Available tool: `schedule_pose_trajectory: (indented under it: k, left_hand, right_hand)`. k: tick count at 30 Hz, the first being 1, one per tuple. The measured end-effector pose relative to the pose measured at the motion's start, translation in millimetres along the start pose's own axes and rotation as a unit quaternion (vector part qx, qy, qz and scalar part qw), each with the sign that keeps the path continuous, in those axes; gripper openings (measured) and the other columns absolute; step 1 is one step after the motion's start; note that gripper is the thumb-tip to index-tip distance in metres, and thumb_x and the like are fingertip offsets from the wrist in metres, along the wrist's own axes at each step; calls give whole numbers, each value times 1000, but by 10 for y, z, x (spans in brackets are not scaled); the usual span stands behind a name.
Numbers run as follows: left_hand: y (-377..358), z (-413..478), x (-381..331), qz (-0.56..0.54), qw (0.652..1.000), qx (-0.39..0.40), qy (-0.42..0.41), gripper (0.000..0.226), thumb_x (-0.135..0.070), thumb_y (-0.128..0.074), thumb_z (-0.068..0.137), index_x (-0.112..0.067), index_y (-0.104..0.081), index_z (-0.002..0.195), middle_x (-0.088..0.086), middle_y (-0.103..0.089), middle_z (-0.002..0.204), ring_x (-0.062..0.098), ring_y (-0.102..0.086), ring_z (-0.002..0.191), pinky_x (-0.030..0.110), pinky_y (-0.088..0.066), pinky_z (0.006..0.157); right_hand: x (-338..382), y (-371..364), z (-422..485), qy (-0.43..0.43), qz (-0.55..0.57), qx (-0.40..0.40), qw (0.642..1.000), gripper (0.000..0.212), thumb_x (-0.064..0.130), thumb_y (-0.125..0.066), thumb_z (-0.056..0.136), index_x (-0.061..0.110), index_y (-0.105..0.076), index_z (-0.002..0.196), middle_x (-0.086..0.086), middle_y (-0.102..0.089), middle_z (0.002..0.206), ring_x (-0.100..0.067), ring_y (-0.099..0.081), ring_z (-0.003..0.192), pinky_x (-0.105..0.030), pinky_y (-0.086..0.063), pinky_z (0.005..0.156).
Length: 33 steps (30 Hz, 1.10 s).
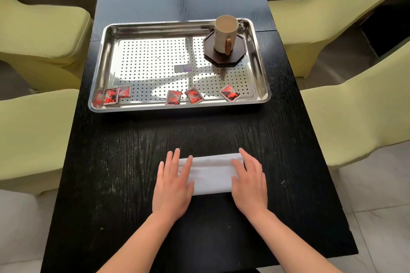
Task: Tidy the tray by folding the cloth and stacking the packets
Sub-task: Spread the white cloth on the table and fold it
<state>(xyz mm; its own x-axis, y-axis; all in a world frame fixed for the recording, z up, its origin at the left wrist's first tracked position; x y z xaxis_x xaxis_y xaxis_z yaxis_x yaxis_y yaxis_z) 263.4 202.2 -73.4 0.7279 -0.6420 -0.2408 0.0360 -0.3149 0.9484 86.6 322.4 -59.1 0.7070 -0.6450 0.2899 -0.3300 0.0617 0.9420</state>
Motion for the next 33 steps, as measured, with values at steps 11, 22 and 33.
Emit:
schedule_pose_trajectory:
  k: [11,22,33]
  left_hand:
    - [-267,86,262,64,994,76,-43,73,-71,-9,95,-35,7,157,2,19,165,25,22,151,55,7,121]
    - [14,-174,174,-119,975,-12,185,77,-42,-64,92,-12,-29,154,14,-30,157,31,-29,144,47,-34,113]
    - [72,-247,-49,-199,931,8,306,72,-40,-73,86,-11,-42,144,7,-52,125,23,-51,116,35,-47,87]
  right_hand:
    - [-270,-289,162,135,-171,117,969,74,66,-12,99,24,-10,160,1,-1,169,-31,-1,155,-58,-9,121]
    - [-341,-82,62,41,-44,52,997,73,55,-32,100,14,-17,159,-3,-7,169,-26,-7,155,-47,-10,126]
    - [-117,-339,-345,152,-143,138,968,88,71,-19,95,12,-9,159,-7,6,168,-28,11,154,-53,-2,120]
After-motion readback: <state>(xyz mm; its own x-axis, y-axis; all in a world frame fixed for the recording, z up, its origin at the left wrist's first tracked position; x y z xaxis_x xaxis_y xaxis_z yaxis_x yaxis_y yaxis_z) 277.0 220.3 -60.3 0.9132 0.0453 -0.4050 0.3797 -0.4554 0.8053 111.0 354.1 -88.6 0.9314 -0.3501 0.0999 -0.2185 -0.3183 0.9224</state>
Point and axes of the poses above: each hand's wrist, its own z-axis towards the middle knuckle, its own y-axis out of the back of the hand, x = y × z, the point moved 1 cm from there along z, towards the middle knuckle
